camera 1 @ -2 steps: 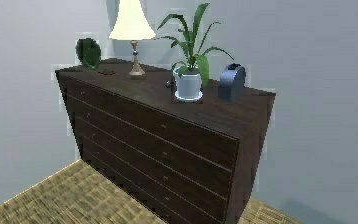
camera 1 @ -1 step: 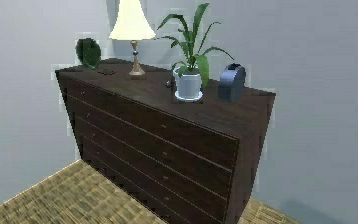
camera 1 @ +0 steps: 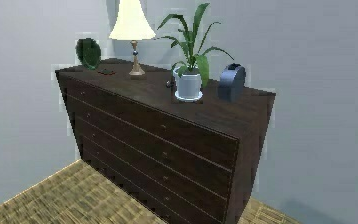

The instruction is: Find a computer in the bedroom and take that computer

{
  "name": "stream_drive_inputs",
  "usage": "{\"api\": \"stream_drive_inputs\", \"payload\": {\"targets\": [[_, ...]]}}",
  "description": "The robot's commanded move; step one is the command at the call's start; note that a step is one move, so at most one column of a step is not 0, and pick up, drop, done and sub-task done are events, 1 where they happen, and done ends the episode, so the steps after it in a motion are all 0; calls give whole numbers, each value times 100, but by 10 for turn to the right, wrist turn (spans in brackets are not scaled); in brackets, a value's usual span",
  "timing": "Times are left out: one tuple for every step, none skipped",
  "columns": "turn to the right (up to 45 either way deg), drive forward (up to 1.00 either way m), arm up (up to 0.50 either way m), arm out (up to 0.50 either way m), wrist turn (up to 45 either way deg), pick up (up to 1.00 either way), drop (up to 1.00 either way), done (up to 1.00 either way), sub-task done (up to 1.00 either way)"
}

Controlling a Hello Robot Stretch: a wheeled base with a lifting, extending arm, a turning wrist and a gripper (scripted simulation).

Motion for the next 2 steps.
{"api": "stream_drive_inputs", "payload": {"targets": [[0, 0, 0, 0, 0, 100, 0, 0, 0], [0, 0, 10, 0, 0, 0, 0, 0, 0]]}}
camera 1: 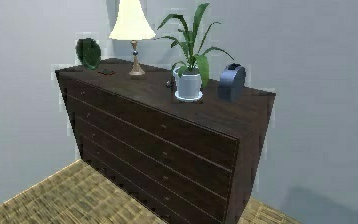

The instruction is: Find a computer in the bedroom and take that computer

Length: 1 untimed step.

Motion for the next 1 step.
{"api": "stream_drive_inputs", "payload": {"targets": [[0, 0, 0, 0, 0, 0, 0, 100, 0]]}}
